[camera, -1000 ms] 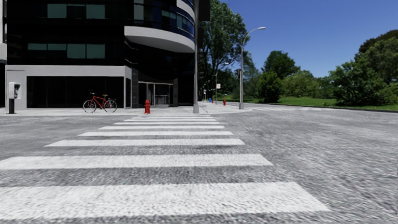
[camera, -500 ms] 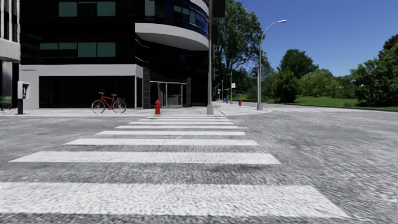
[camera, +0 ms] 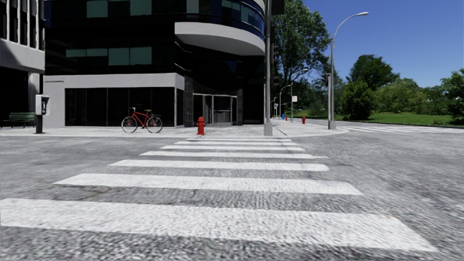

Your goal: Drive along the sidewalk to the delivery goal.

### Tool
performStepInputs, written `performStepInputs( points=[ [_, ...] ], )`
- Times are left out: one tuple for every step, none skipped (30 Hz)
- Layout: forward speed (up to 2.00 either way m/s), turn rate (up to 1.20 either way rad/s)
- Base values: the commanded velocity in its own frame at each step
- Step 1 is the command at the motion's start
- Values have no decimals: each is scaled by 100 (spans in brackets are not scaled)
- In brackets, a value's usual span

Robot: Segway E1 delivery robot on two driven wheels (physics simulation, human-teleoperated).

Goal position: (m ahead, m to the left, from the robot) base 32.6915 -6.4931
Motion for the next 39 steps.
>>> performStepInputs(
  points=[
    [200, 0],
    [200, 0],
    [200, 0],
    [200, 0],
    [200, 0],
    [200, 0],
    [200, 0],
    [200, 0],
    [200, 0],
    [200, 0],
    [200, 0],
    [200, 0],
    [200, 0],
    [200, 0],
    [200, 0],
    [200, 0],
    [200, 0],
    [200, 0],
    [200, 0],
    [200, 0],
    [200, 0],
    [200, 0],
    [200, 0],
    [200, 0],
    [200, 0],
    [200, 0],
    [200, 0],
    [200, 0],
    [200, 0],
    [200, 0],
    [200, 0],
    [200, 0],
    [200, 0],
    [200, 0],
    [200, 0],
    [200, 0],
    [200, 0],
    [200, 0],
    [200, 0]
  ],
)
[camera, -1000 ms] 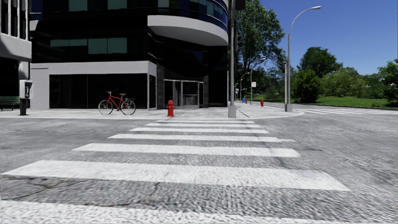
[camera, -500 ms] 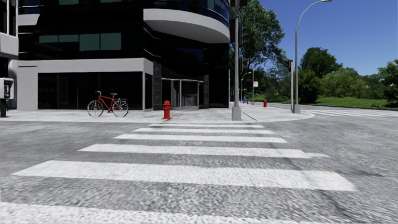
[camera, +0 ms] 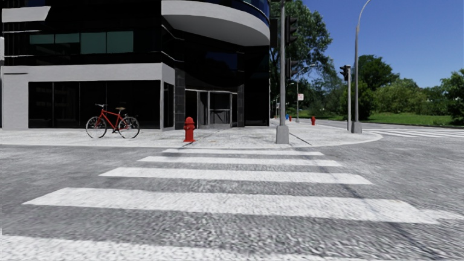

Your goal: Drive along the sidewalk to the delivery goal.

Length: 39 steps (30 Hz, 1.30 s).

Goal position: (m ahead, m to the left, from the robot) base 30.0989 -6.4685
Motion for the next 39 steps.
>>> performStepInputs(
  points=[
    [200, 0],
    [200, 0],
    [200, 0],
    [200, 0],
    [200, 0],
    [200, 0],
    [200, 0],
    [200, 0],
    [200, 0],
    [200, 0],
    [200, 0],
    [200, 0],
    [200, 0],
    [200, 0],
    [200, 0],
    [200, 0],
    [200, 0],
    [200, 0],
    [200, 0],
    [200, 0],
    [200, 0],
    [200, 0],
    [200, 0],
    [200, 0],
    [200, 0],
    [200, 0],
    [200, 0],
    [200, 0],
    [200, 0],
    [200, 0],
    [200, 0],
    [200, 0],
    [200, -3],
    [200, -13],
    [200, -13],
    [200, -27],
    [200, -43],
    [200, -58],
    [200, -58]
  ],
)
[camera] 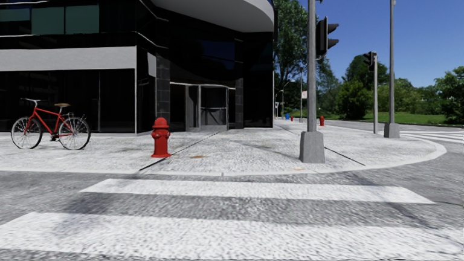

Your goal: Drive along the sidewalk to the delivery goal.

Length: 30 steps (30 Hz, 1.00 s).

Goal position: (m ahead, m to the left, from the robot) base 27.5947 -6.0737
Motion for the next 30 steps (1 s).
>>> performStepInputs(
  points=[
    [200, -65],
    [200, -62],
    [200, -5],
    [200, 0],
    [200, 0],
    [200, 0],
    [200, 0],
    [200, 0],
    [200, 0],
    [200, 0],
    [200, 0],
    [200, 0],
    [200, 0],
    [200, 0],
    [200, 0],
    [200, 0],
    [200, 0],
    [200, 0],
    [200, 0],
    [200, 0],
    [200, 0],
    [200, 0],
    [200, 0],
    [200, 0],
    [200, 0],
    [200, 0],
    [200, 0],
    [200, 0],
    [200, 0],
    [200, 0]
  ],
)
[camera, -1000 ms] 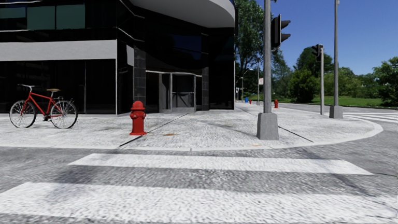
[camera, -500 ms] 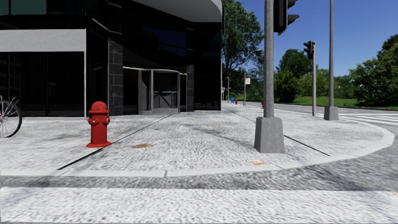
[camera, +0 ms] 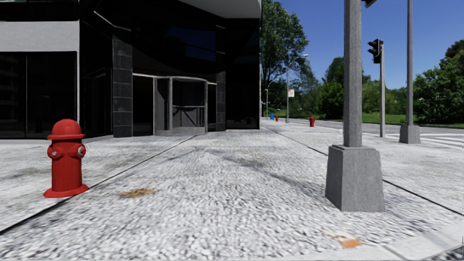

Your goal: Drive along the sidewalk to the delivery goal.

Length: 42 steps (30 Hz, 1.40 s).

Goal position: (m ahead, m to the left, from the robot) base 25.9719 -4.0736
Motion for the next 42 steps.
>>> performStepInputs(
  points=[
    [200, 0],
    [200, 0],
    [200, 0],
    [200, 0],
    [200, 0],
    [200, 0],
    [200, 0],
    [200, 0],
    [200, 0],
    [200, 0],
    [200, 0],
    [200, 0],
    [200, 0],
    [200, 0],
    [200, 0],
    [200, 0],
    [200, 0],
    [200, 0],
    [200, 0],
    [200, 0],
    [200, 0],
    [200, 0],
    [200, 0],
    [200, 0],
    [200, 0],
    [200, 0],
    [200, 0],
    [200, 0],
    [200, 0],
    [200, 0],
    [200, 0],
    [200, 0],
    [200, 0],
    [200, -1],
    [200, -1],
    [200, -15],
    [200, -34],
    [200, -49],
    [200, -62],
    [200, -62],
    [200, -76],
    [200, -91]
  ],
)
